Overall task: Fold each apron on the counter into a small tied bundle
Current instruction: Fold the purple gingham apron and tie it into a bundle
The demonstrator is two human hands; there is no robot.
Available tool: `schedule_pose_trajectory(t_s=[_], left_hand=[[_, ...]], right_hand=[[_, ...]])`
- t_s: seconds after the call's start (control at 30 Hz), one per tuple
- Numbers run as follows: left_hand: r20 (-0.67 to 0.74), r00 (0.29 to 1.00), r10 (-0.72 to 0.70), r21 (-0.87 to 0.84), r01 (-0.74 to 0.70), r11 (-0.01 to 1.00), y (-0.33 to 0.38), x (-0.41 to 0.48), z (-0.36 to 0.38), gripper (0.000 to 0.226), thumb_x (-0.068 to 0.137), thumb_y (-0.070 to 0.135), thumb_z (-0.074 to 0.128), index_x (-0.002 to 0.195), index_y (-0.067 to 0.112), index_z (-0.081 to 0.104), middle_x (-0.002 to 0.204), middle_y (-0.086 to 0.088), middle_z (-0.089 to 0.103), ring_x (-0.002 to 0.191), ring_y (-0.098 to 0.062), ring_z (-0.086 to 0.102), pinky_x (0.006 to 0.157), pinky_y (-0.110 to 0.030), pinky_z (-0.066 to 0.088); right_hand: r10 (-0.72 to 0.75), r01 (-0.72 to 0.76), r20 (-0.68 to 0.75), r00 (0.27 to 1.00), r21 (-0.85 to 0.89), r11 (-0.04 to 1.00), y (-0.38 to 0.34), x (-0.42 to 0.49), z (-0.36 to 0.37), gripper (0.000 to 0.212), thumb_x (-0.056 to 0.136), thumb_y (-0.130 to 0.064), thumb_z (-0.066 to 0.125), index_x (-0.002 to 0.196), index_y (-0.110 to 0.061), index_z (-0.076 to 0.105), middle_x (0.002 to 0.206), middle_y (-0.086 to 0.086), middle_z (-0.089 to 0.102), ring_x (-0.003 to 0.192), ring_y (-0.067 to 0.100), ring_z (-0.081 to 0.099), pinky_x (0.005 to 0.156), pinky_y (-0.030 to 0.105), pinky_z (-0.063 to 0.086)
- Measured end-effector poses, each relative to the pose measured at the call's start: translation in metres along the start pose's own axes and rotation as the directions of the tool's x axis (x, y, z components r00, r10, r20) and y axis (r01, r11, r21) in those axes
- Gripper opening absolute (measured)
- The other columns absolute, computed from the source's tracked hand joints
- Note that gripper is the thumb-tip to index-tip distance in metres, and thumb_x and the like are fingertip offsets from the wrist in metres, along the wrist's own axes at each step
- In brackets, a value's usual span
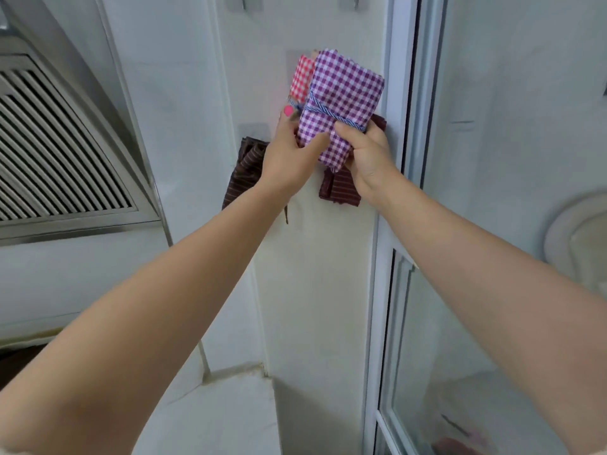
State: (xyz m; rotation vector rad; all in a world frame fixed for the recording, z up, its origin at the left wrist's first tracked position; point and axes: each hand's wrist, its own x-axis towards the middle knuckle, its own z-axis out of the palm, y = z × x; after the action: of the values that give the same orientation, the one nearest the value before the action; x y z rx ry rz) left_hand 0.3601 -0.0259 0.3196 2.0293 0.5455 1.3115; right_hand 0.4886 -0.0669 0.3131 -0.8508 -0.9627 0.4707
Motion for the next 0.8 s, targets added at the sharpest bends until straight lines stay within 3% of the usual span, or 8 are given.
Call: schedule_pose_trajectory(t_s=[0.1,0.2,0.3,0.43,0.6,0.7,0.8], left_hand=[[0.004,0.994,0.108,0.100,-0.108,0.989,0.010,0.011,0.005,0.041,0.085,0.043,0.062,0.117,0.019,0.057,0.102,0.008,0.068,0.092,-0.007,0.065,0.085,-0.041,0.056],[-0.020,0.970,0.243,0.118,-0.239,0.964,0.024,0.020,0.013,0.035,0.087,0.045,0.059,0.113,0.021,0.059,0.097,0.010,0.068,0.088,-0.008,0.066,0.081,-0.042,0.056],[-0.035,0.945,0.326,0.186,-0.315,0.931,0.035,0.031,0.017,0.038,0.085,0.051,0.056,0.112,0.024,0.060,0.097,0.013,0.068,0.086,-0.003,0.064,0.079,-0.039,0.056],[-0.070,0.956,0.283,0.116,-0.274,0.955,0.051,0.049,0.015,0.031,0.087,0.043,0.062,0.107,0.019,0.062,0.091,0.011,0.067,0.080,-0.001,0.064,0.071,-0.027,0.057],[-0.202,0.951,0.234,-0.023,-0.243,0.970,0.061,0.076,-0.008,0.028,0.088,0.039,0.064,0.106,0.017,0.061,0.091,0.010,0.067,0.080,0.000,0.065,0.066,-0.019,0.052],[-0.264,0.946,0.186,-0.090,-0.216,0.972,0.059,0.094,-0.029,0.029,0.087,0.038,0.064,0.105,0.016,0.060,0.089,0.008,0.066,0.079,-0.005,0.065,0.066,-0.024,0.053],[-0.290,0.946,0.144,-0.105,-0.181,0.978,0.053,0.109,-0.049,0.026,0.090,0.035,0.062,0.107,0.016,0.059,0.085,0.009,0.062,0.072,-0.003,0.060,0.059,-0.018,0.045]], right_hand=[[-0.026,0.030,-0.055,0.998,0.061,0.998,-0.010,0.014,-0.004,0.023,0.080,-0.017,0.062,0.102,-0.012,0.062,0.096,0.006,0.069,0.092,0.025,0.068,0.089,0.046,0.056],[-0.082,0.090,-0.070,0.994,0.123,0.988,-0.024,0.029,-0.007,0.020,0.070,-0.022,0.056,0.086,-0.011,0.058,0.080,0.002,0.060,0.076,0.019,0.062,0.070,0.038,0.051],[-0.132,0.147,-0.092,0.987,0.170,0.974,-0.035,0.040,-0.009,0.015,0.069,-0.022,0.054,0.081,-0.013,0.055,0.079,0.002,0.055,0.074,0.019,0.058,0.071,0.039,0.046],[-0.172,0.188,-0.108,0.979,0.159,0.969,-0.049,0.051,-0.006,0.025,0.071,-0.023,0.056,0.092,-0.008,0.055,0.084,0.005,0.056,0.084,0.026,0.058,0.076,0.043,0.046],[-0.189,0.183,0.025,0.982,0.147,0.972,-0.073,0.071,0.029,0.028,0.085,-0.014,0.055,0.110,-0.002,0.056,0.083,0.004,0.064,0.074,0.018,0.066,0.067,0.033,0.055],[-0.161,0.151,0.069,0.985,0.126,0.980,-0.080,0.087,0.060,0.016,0.088,-0.010,0.055,0.103,-0.004,0.058,0.082,0.006,0.065,0.074,0.021,0.067,0.065,0.034,0.055],[-0.161,0.155,0.079,0.984,0.073,0.985,-0.081,0.103,0.088,0.016,0.088,-0.010,0.057,0.102,-0.004,0.058,0.087,0.009,0.065,0.080,0.026,0.068,0.070,0.038,0.059]])
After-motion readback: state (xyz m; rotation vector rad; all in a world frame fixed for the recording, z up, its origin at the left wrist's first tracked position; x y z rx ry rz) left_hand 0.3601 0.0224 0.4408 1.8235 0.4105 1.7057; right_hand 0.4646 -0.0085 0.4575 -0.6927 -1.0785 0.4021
